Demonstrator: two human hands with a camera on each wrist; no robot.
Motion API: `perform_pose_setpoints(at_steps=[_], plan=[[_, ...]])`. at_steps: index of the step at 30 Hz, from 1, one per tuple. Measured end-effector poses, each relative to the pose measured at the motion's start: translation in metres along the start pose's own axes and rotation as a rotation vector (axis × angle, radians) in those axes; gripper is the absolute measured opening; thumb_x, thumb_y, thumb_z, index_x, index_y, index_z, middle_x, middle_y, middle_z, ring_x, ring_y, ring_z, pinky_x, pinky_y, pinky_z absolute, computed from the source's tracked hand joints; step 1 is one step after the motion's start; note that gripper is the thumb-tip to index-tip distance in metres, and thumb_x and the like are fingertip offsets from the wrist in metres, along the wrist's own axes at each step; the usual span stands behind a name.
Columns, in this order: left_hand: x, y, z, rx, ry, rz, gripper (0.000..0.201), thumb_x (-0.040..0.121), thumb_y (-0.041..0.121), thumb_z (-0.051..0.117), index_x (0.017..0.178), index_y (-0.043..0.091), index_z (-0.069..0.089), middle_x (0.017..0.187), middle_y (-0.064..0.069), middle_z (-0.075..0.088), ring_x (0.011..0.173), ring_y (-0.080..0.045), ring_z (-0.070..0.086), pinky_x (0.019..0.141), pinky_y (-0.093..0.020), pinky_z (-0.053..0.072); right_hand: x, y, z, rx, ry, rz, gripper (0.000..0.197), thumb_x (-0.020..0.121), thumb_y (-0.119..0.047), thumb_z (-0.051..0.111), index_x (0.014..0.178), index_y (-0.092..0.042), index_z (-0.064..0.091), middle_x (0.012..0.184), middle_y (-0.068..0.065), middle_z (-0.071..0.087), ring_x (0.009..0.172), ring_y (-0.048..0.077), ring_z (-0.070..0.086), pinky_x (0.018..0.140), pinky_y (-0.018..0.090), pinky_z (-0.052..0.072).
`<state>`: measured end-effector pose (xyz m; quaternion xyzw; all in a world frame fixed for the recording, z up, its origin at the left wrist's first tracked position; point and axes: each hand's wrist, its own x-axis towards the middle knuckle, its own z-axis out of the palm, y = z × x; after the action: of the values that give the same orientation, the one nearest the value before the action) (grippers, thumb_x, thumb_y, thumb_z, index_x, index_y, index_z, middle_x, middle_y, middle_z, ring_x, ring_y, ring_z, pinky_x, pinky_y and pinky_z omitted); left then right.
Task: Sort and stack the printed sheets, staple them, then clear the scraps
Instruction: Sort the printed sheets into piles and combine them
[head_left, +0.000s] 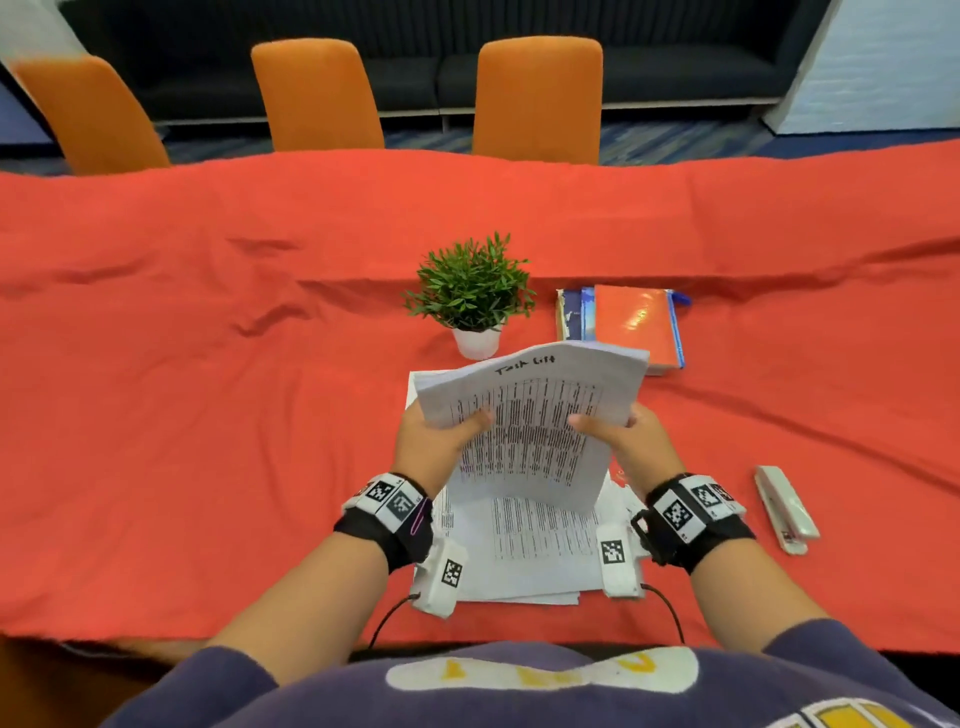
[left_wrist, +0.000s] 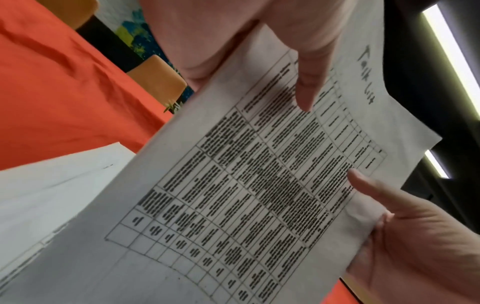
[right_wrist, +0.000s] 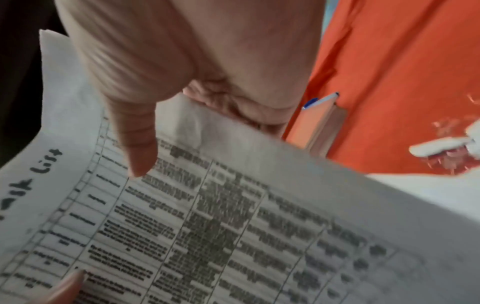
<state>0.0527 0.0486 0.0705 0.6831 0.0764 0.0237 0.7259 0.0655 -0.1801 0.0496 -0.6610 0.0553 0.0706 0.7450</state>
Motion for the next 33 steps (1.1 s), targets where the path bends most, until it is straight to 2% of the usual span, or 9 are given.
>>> perform_pose_setpoints(at_steps=[8, 13, 16, 18, 21, 23, 26, 30, 33], plan=[[0.008, 0.000, -0.003, -0.031, -0.018, -0.034, 0.029, 0.076, -0.001, 0.076, 0.101, 0.013, 0.070, 0.098, -0.002, 0.075, 0.093, -0.016, 0.071, 0.085, -0.033, 0.057, 0.003, 0.006, 0.014, -0.003, 0.089, 0.046, 0.022, 0.073, -0.010, 0.078, 0.094, -0.015, 0.073, 0.101, 0.006, 0.075, 0.098, 0.025, 0.070, 0.093, 0.046, 0.052], [0.008, -0.003, 0.001, -0.037, 0.011, -0.033, 0.030, 0.076, -0.001, 0.076, 0.098, 0.018, 0.070, 0.097, 0.003, 0.075, 0.094, -0.013, 0.071, 0.082, -0.026, 0.057, 0.008, 0.006, 0.008, -0.035, 0.038, 0.051, 0.023, 0.077, -0.010, 0.077, 0.097, -0.019, 0.071, 0.103, 0.002, 0.075, 0.099, 0.020, 0.069, 0.090, 0.037, 0.051], [0.006, -0.025, 0.001, 0.087, 0.010, -0.122, 0.031, 0.076, -0.002, 0.075, 0.095, 0.022, 0.069, 0.099, 0.001, 0.073, 0.097, -0.018, 0.069, 0.090, -0.037, 0.054, 0.011, 0.031, -0.001, -0.145, 0.032, 0.152, 0.030, 0.069, -0.018, 0.083, 0.096, -0.016, 0.071, 0.104, 0.003, 0.074, 0.100, 0.023, 0.069, 0.094, 0.042, 0.050], [0.003, -0.044, 0.002, 0.181, 0.011, -0.190, 0.029, 0.077, 0.000, 0.073, 0.095, 0.022, 0.069, 0.100, 0.001, 0.073, 0.096, -0.019, 0.068, 0.094, -0.043, 0.052, 0.012, 0.049, -0.008, -0.254, 0.019, 0.239, 0.033, 0.065, -0.028, 0.085, 0.091, -0.012, 0.071, 0.099, 0.007, 0.074, 0.093, 0.026, 0.070, 0.090, 0.044, 0.053], [-0.002, -0.061, 0.002, 0.250, 0.052, -0.267, 0.024, 0.082, 0.011, 0.072, 0.105, 0.014, 0.068, 0.101, -0.001, 0.071, 0.095, -0.021, 0.066, 0.092, -0.040, 0.051, 0.013, 0.058, -0.012, -0.336, 0.022, 0.282, 0.026, 0.075, -0.027, 0.079, 0.072, -0.009, 0.060, 0.075, 0.006, 0.066, 0.061, 0.019, 0.059, 0.066, 0.035, 0.049], [0.003, -0.063, -0.002, 0.249, 0.096, -0.264, 0.021, 0.082, 0.018, 0.073, 0.102, 0.014, 0.068, 0.099, -0.001, 0.072, 0.095, -0.021, 0.067, 0.089, -0.038, 0.052, 0.019, 0.055, -0.010, -0.356, 0.012, 0.249, 0.032, 0.075, -0.031, 0.079, 0.078, -0.004, 0.063, 0.079, 0.009, 0.068, 0.070, 0.026, 0.064, 0.073, 0.040, 0.052], [0.010, -0.055, -0.011, 0.240, 0.166, -0.253, 0.009, 0.086, 0.019, 0.070, 0.090, 0.023, 0.064, 0.099, -0.002, 0.070, 0.095, -0.022, 0.066, 0.085, -0.034, 0.052, 0.029, 0.044, 0.004, -0.310, -0.049, 0.208, 0.022, 0.076, -0.030, 0.078, 0.089, -0.017, 0.067, 0.092, 0.002, 0.072, 0.090, 0.025, 0.068, 0.088, 0.040, 0.054], [0.018, -0.047, -0.044, 0.304, 0.217, -0.328, 0.016, 0.088, 0.018, 0.067, 0.104, 0.016, 0.067, 0.099, -0.004, 0.069, 0.085, -0.020, 0.065, 0.073, -0.030, 0.052, 0.036, 0.036, 0.030, -0.415, -0.225, 0.139, 0.020, 0.085, -0.031, 0.071, 0.097, -0.015, 0.067, 0.094, 0.002, 0.072, 0.083, 0.018, 0.068, 0.081, 0.036, 0.055], [0.029, -0.053, -0.103, 0.448, 0.257, -0.436, 0.022, 0.085, 0.018, 0.069, 0.107, 0.011, 0.068, 0.102, -0.009, 0.071, 0.090, -0.025, 0.067, 0.087, -0.042, 0.054, 0.042, 0.053, 0.021, -0.459, -0.214, 0.223, 0.028, 0.088, -0.032, 0.066, 0.102, -0.009, 0.064, 0.094, 0.004, 0.068, 0.075, 0.018, 0.065, 0.075, 0.037, 0.052]])
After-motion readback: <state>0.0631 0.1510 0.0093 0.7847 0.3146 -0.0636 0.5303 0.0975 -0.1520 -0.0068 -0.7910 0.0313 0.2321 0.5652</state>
